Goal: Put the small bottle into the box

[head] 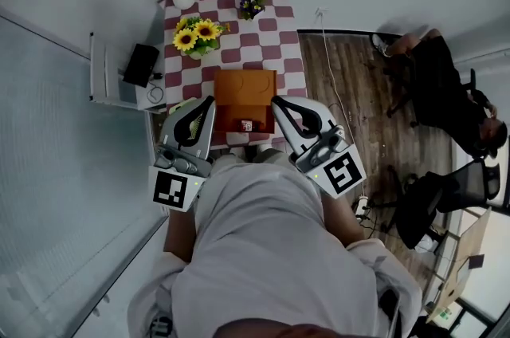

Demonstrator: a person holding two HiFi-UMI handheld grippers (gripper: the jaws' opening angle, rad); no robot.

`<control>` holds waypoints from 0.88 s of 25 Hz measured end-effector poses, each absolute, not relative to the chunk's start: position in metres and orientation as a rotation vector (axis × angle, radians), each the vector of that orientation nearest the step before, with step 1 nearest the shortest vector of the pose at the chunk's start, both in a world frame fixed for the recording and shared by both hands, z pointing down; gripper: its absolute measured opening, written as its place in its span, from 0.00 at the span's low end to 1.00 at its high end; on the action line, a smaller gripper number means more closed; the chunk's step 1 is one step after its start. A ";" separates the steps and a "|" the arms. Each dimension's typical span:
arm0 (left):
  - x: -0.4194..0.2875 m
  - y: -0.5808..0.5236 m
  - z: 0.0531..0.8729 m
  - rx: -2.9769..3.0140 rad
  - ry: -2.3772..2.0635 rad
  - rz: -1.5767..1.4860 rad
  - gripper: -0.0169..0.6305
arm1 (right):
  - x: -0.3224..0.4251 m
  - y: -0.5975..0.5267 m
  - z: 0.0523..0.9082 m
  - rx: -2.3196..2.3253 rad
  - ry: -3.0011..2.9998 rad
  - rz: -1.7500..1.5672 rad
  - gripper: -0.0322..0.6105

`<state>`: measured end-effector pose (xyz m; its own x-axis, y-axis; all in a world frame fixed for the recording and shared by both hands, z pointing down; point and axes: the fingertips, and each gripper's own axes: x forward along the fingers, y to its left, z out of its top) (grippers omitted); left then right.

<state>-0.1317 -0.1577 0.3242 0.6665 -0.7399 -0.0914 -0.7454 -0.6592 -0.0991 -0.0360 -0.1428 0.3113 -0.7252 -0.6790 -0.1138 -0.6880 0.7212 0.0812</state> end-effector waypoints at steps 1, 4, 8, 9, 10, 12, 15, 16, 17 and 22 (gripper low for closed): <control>-0.127 -0.158 0.327 -2.734 1.202 -0.001 0.02 | -0.036 -0.143 0.308 -1.118 2.845 0.194 0.05; -0.116 -0.161 0.323 -2.720 1.146 -0.045 0.02 | -0.029 -0.153 0.300 -1.152 2.810 0.202 0.05; -0.101 -0.164 0.318 -2.649 1.140 -0.068 0.02 | -0.026 -0.151 0.295 -1.116 2.806 0.242 0.05; -0.095 -0.164 0.320 -2.626 1.125 -0.109 0.02 | -0.026 -0.148 0.292 -1.095 2.804 0.263 0.05; -0.090 -0.163 0.320 -2.611 1.106 -0.132 0.02 | -0.024 -0.148 0.291 -1.090 2.803 0.277 0.05; -0.082 -0.161 0.318 -2.586 1.090 -0.136 0.02 | -0.019 -0.151 0.291 -1.129 2.799 0.269 0.05; -0.076 -0.157 0.308 -2.512 1.105 -0.114 0.02 | -0.010 -0.150 0.278 -1.221 2.782 0.274 0.05; -0.074 -0.155 0.303 -2.508 1.101 -0.091 0.02 | -0.009 -0.146 0.272 -1.224 2.777 0.308 0.05; -0.072 -0.155 0.300 -2.529 1.099 -0.057 0.02 | -0.008 -0.144 0.268 -1.213 2.775 0.342 0.05; -0.063 -0.171 0.319 -2.714 1.188 -0.013 0.02 | 0.002 -0.173 0.319 -1.291 2.819 0.250 0.05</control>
<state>-0.0634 -0.1714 0.3187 0.6811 -0.7294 -0.0634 -0.7279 -0.6652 -0.1665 0.0019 -0.1729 0.3194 -0.6549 -0.7498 -0.0946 -0.7547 0.6425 0.1329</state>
